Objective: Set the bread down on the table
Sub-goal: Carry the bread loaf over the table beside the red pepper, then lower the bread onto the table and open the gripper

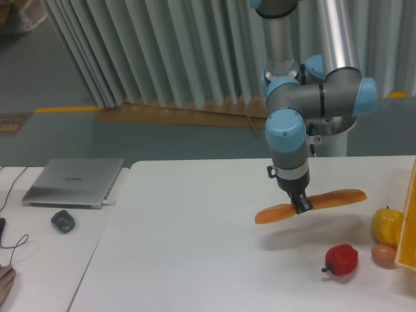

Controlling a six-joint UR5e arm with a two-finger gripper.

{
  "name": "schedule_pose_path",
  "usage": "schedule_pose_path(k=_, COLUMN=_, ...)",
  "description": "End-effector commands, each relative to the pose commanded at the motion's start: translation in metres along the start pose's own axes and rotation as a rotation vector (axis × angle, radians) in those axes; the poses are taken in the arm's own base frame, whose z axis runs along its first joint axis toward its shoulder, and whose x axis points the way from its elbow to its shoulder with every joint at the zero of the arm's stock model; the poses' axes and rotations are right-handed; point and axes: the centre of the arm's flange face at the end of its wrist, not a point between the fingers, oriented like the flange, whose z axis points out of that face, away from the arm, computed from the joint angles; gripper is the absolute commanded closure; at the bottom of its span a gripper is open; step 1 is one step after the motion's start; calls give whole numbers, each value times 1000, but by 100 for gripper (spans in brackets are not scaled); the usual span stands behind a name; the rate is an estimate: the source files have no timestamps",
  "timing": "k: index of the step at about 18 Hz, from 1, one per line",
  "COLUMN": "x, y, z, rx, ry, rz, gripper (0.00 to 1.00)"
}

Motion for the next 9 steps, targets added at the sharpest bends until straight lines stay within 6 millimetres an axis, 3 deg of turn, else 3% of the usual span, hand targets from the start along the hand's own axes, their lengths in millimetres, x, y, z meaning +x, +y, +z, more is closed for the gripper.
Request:
schedule_pose_path(k=1, x=0, y=0, z=-2, rx=2, ry=-4, rz=6, gripper=40)
schedule_pose_path(k=2, x=-1, y=1, z=-3, rx=1, ry=-9, rz=6, gripper=0)
schedule_pose_path(k=9, x=1, y=2, z=-6, rx=4, ry=-13, rz=1, gripper=0)
